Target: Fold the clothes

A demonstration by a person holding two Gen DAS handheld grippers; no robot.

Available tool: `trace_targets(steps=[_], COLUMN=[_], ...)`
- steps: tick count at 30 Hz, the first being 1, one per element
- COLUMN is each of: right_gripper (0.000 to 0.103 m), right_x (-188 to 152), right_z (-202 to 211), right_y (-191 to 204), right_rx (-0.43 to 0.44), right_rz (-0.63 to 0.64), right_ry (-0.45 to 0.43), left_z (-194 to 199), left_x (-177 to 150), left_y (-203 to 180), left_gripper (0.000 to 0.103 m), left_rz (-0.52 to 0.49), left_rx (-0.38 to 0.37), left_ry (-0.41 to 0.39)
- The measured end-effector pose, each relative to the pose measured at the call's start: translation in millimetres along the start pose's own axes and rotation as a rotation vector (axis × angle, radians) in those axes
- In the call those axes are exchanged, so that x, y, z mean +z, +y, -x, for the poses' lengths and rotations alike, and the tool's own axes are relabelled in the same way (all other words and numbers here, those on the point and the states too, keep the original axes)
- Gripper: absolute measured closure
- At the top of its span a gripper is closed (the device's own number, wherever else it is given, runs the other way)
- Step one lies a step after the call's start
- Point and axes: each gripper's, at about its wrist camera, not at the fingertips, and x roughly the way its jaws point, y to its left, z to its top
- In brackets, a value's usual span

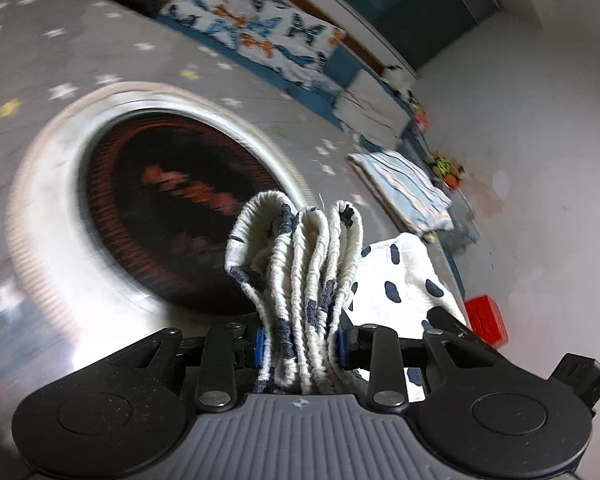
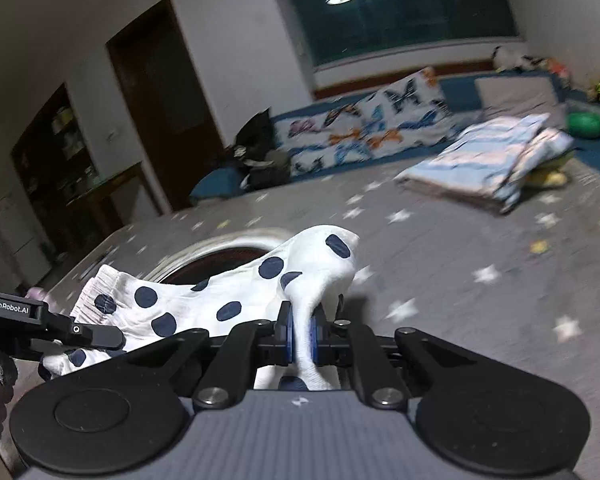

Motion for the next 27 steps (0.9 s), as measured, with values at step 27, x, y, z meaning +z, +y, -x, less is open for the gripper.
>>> trace_targets(steps=[27], right_gripper=[0.096], right_x=[17], right_z=[-1], right_y=[-96], right_rx=[-0.223], right_rz=[-0.064], right_ry=[-0.030], left_z=[-147], left_x=[37], left_y=[-72], left_gripper=[0.067], left_rz=[-0.203], left_rx=[0.000], left_ry=[0.145])
